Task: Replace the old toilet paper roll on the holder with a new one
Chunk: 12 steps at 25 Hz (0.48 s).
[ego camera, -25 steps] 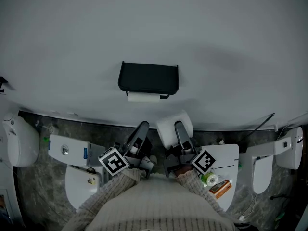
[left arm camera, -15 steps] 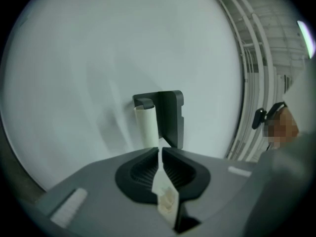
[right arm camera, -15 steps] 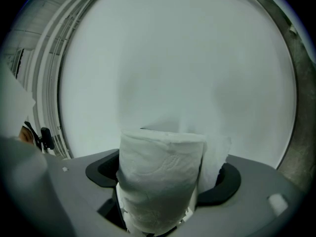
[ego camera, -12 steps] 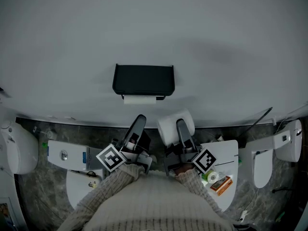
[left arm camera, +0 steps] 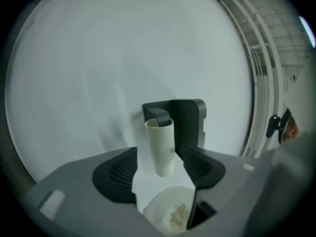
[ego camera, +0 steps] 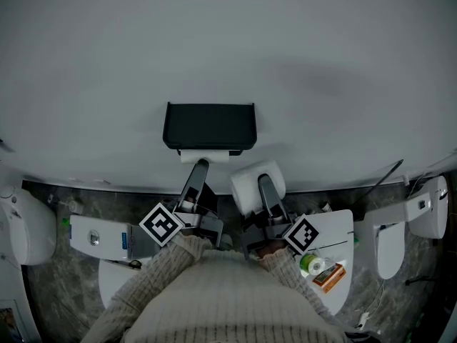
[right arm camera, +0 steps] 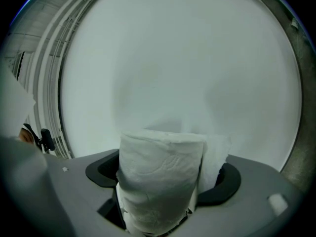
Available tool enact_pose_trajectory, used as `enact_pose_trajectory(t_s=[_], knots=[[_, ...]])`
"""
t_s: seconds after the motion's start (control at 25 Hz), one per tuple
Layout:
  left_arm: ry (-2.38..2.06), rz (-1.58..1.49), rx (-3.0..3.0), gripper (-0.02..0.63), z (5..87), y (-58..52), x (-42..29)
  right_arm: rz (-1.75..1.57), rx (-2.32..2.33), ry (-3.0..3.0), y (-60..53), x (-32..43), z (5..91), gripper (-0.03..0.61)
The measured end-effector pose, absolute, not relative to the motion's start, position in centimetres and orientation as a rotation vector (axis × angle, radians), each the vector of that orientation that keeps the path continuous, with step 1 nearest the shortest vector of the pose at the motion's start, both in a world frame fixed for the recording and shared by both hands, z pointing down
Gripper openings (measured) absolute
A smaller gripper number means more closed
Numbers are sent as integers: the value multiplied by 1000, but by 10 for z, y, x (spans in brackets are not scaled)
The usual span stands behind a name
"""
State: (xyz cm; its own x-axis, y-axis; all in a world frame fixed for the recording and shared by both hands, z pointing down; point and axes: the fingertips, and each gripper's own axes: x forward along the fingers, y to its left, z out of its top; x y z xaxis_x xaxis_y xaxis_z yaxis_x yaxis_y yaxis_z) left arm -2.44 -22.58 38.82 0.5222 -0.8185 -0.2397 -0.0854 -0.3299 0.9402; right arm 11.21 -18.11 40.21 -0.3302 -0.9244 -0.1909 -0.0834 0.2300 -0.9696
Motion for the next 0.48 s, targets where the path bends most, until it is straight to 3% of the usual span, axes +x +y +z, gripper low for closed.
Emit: enact_pose_trajectory(t_s=[0.12, 0.48], knots=[[-752, -915, 1768, 302, 384, -237, -21, -1212, -964, 1626, -184, 115, 402, 439], [-719, -939, 1747, 302, 383, -248, -15, -1211, -965, 1639, -194, 115, 401, 439]])
